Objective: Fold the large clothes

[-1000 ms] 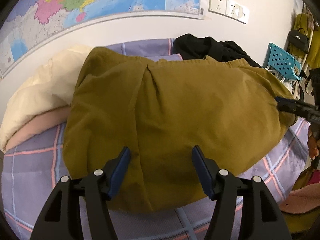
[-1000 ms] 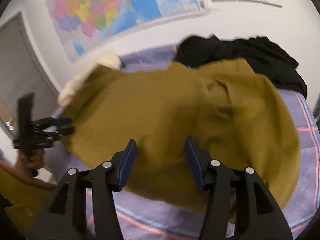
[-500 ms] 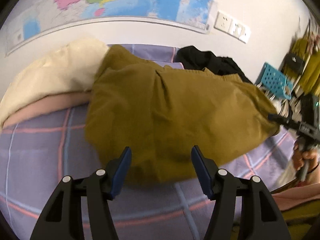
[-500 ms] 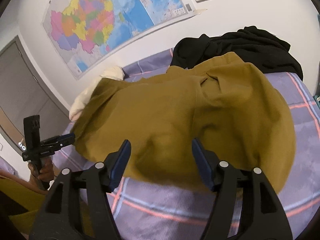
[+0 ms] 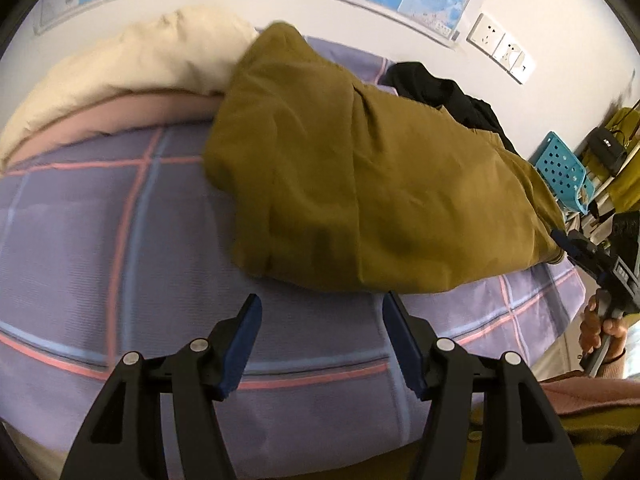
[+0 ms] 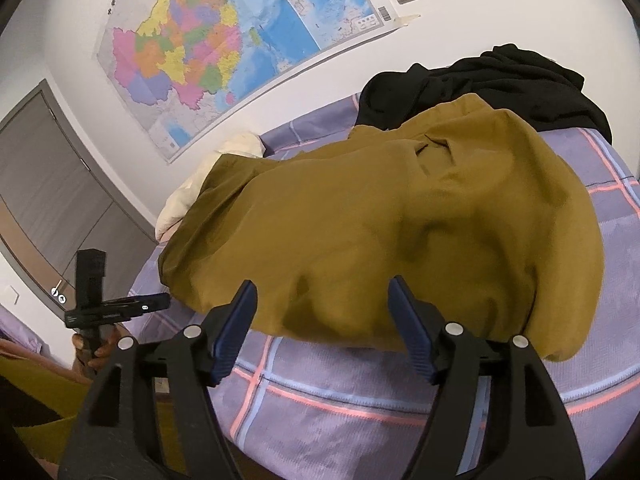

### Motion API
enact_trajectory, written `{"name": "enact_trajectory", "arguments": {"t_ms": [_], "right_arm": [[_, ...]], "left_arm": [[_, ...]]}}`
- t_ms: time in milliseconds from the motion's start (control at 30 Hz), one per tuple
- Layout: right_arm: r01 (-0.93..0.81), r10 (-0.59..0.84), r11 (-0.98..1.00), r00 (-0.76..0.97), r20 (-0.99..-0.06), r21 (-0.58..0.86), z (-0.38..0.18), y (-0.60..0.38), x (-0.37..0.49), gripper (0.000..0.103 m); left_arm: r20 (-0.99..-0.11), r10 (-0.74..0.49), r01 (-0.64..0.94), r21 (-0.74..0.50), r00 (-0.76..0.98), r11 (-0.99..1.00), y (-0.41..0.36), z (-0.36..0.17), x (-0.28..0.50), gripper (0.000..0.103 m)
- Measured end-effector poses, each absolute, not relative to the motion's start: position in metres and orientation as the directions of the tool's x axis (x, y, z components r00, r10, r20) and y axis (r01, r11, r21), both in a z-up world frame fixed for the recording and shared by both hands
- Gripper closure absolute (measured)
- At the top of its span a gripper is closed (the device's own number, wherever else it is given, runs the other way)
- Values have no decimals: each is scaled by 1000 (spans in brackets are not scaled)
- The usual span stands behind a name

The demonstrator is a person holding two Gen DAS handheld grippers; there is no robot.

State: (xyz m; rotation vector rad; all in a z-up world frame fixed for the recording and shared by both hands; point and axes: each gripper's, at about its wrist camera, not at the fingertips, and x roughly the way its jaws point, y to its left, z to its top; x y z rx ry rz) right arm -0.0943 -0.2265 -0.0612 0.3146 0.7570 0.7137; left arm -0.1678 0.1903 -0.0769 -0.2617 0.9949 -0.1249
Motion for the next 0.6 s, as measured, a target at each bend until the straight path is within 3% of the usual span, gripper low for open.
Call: {"name": "enact_trajectory", "arguments": {"t_ms": [267, 600], "right_arm": [[-463, 692, 721, 513, -507, 515, -62, -236, -105, 35], [-417, 690, 723, 484, -539, 551, -76, -250, -115, 32]], "left_arm": [[-810, -233, -47, -306, 538, 951, 179, -87, -149, 41], [-787, -255, -72, -353, 562, 933, 176, -86, -133, 28]]}}
